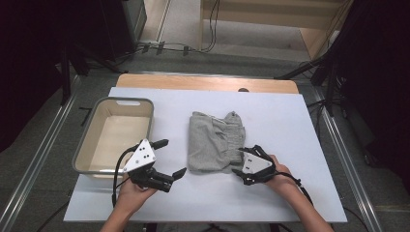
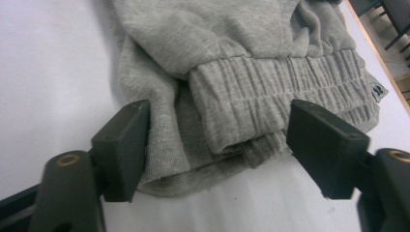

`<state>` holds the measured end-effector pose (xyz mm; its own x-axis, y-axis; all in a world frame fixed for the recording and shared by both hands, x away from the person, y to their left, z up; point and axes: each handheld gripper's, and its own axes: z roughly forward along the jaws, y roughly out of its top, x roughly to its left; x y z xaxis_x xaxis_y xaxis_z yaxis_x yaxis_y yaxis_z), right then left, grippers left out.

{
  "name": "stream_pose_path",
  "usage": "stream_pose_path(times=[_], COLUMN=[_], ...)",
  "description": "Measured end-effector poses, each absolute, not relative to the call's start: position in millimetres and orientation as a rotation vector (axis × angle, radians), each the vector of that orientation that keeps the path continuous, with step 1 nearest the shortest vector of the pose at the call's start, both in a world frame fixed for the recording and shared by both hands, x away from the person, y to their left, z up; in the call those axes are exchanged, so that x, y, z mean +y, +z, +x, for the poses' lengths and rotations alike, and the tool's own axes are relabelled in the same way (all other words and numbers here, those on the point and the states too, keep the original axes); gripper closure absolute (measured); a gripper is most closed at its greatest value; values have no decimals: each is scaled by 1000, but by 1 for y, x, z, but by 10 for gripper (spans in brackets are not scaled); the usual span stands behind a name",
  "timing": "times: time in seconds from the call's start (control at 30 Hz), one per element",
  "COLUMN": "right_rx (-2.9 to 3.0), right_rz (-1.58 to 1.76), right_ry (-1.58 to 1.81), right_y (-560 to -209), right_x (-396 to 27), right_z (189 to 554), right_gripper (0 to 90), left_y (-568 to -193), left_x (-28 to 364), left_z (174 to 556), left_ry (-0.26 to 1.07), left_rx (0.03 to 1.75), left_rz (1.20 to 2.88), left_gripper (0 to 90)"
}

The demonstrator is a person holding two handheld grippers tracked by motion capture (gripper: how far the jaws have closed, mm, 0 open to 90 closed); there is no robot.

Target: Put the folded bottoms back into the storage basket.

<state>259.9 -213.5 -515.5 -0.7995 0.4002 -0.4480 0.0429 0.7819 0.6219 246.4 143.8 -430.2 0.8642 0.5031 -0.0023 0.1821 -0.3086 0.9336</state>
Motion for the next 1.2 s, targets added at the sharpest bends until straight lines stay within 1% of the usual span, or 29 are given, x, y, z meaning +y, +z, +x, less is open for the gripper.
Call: stream_pose_path(times=[0.03, 0.13, 0.17, 0.2, 0.23, 0.27, 0.3, 0.33, 0.47, 0.57, 0.67, 0.77, 0.83, 0.93, 1.0, 1.17, 1.2], right_rx=[2390, 2390, 2389, 2389, 2393, 2397, 2397, 2401, 2400, 2387, 2396, 2415, 2417, 2414, 2412, 2419, 2419], right_rz=[335, 349, 353, 353, 358, 359, 359, 370, 371, 365, 372, 383, 387, 394, 395, 409, 409], right_ry=[816, 815, 817, 817, 820, 820, 820, 821, 822, 822, 831, 851, 857, 852, 847, 859, 859], right_y=[-516, -516, -517, -517, -517, -517, -517, -517, -518, -519, -519, -519, -519, -519, -519, -517, -517], right_x=[-212, -212, -212, -212, -213, -214, -214, -215, -215, -215, -216, -218, -218, -217, -217, -218, -218], right_z=[263, 266, 267, 267, 268, 268, 268, 269, 269, 269, 270, 272, 272, 272, 272, 273, 273], right_gripper=[279, 329, 362, 362, 411, 431, 431, 477, 484, 459, 468, 510, 520, 570, 580, 671, 671], left_y=[-430, -430, -430, -430, -431, -431, -431, -432, -432, -433, -434, -435, -435, -435, -434, -433, -433], left_x=[144, 144, 144, 144, 144, 144, 144, 144, 142, 140, 137, 132, 129, 123, 122, 115, 115], left_z=[247, 247, 247, 247, 247, 247, 247, 247, 247, 248, 249, 251, 251, 255, 256, 260, 260], left_ry=[347, 346, 346, 346, 344, 344, 343, 339, 337, 328, 323, 317, 318, 314, 314, 306, 306], left_rx=[509, 508, 508, 508, 510, 510, 512, 513, 513, 511, 513, 517, 519, 524, 525, 540, 540], left_rz=[1886, 1885, 1885, 1885, 1886, 1886, 1886, 1886, 1892, 1896, 1899, 1904, 1906, 1914, 1914, 1915, 1915], left_gripper=[0, 0, 0, 0, 0, 0, 0, 0, 0, 0, 0, 0, 0, 0, 0, 0, 0])
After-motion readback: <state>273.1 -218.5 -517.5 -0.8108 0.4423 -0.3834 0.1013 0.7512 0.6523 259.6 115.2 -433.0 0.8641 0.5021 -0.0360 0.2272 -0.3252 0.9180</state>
